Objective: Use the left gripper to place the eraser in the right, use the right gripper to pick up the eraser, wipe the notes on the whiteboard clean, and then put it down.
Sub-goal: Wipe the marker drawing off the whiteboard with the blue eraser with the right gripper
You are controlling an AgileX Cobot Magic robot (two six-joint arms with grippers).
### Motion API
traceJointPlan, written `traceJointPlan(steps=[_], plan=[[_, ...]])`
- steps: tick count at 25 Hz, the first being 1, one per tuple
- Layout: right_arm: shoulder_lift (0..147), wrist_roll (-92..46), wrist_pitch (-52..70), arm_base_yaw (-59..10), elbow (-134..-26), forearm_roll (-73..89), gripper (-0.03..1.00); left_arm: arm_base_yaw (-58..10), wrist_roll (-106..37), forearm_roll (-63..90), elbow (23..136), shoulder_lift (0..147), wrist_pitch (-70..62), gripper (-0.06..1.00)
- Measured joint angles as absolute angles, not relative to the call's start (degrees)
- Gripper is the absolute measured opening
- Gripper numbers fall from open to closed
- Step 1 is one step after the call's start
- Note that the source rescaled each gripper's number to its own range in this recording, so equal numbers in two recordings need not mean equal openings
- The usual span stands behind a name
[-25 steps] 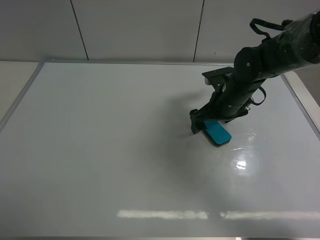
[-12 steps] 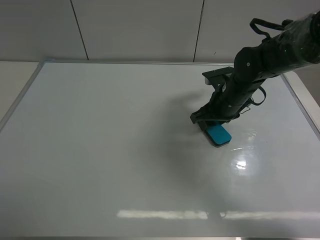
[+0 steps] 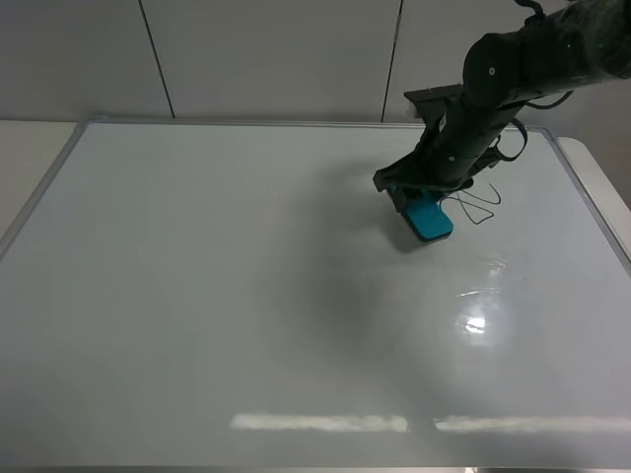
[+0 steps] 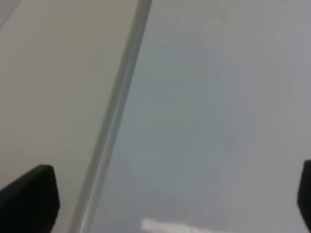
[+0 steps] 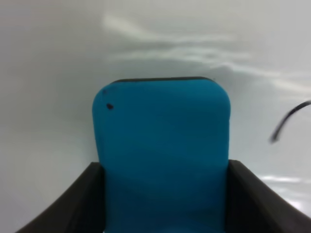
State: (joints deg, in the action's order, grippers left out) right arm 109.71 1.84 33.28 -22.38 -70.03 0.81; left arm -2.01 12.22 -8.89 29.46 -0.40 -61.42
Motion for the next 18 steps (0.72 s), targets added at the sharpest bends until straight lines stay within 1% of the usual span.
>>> traceJointPlan(steps=[8,12,18], plan=[[113.30,2.26,32.22,-16.89,-71.49,0.46,0.03,-2.01,12.22,-8.89,29.46,-0.40,-61.42,1.00],[116.61,2.08,31.08,-16.52,-71.49,0.00,0.03,-2.01,12.22,-8.89,29.46,-0.40,-61.42,1.00],[117.11,2.03,29.61,-15.32,-71.49,0.00,0.03,-2.01,12.22,-8.89,29.46,-0.40,-61.42,1.00]])
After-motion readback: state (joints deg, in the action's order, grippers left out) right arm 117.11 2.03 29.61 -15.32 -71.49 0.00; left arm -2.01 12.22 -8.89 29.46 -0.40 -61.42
